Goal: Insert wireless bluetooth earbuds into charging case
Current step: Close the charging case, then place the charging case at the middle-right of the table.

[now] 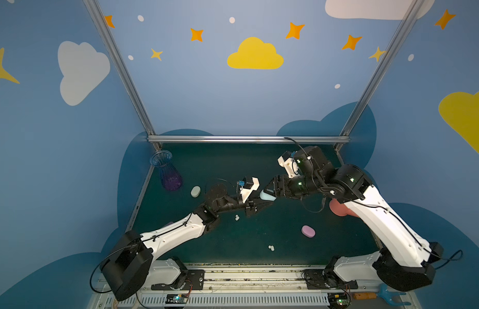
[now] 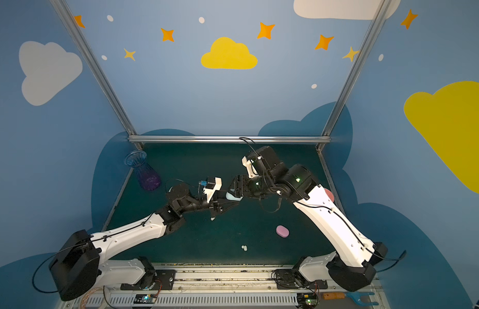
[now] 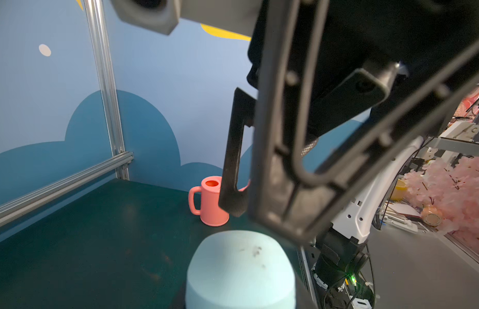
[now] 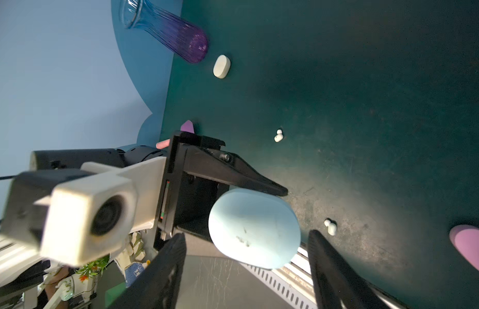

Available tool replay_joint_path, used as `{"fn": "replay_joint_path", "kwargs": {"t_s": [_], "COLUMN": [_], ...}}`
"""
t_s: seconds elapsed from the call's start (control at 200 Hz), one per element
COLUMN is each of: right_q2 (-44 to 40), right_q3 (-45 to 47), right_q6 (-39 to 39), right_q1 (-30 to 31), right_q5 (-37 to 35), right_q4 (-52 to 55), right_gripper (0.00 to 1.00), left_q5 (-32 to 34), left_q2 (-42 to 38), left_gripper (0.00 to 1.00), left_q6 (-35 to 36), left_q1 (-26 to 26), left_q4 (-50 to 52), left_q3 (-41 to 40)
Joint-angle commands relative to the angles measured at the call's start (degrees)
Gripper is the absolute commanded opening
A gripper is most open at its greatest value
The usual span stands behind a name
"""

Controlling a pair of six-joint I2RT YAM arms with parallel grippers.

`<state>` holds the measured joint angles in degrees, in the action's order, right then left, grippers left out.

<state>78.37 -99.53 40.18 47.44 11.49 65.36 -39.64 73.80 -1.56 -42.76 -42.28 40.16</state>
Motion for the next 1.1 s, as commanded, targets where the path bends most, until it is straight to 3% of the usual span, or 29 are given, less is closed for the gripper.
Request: {"fn": "replay_joint_path", "kwargs": {"t_s": [0.0,0.616,0.881,0.981,1.096], "right_q2": [1.0,2.7,2.8,2.5,1.7], "right_q3": [0.1,4.4,4.4,4.9,6.0], "right_q6": [0.5,2.8,3.1,3.1,2.8], "right_q1": [0.0,-0.1,-0.2,-0.2,-0.6], "right_q5": [1.0,4.8,5.2,5.1,3.8], "right_q4": [2.0,-2.1,-3.1,-3.3,-3.6], "right_gripper": [0.72,0.71,0.53,0.49,0.48], "left_q5": [0.1,-0.2,-0.1,0.1,1.4], "left_q2": [0.3,-0.1,0.0,0.1,0.2], "left_gripper": [0.18,0.19,0.2,0.26,0.53], "left_q6": [2.1,3.2,3.2,3.1,1.9], "left_q1": [0.0,-0.1,-0.1,-0.1,-0.1], "left_q4": [0.8,1.8,2.0,2.4,2.6], "left_q3": [1.0,0.7,0.7,0.8,0.7]}}
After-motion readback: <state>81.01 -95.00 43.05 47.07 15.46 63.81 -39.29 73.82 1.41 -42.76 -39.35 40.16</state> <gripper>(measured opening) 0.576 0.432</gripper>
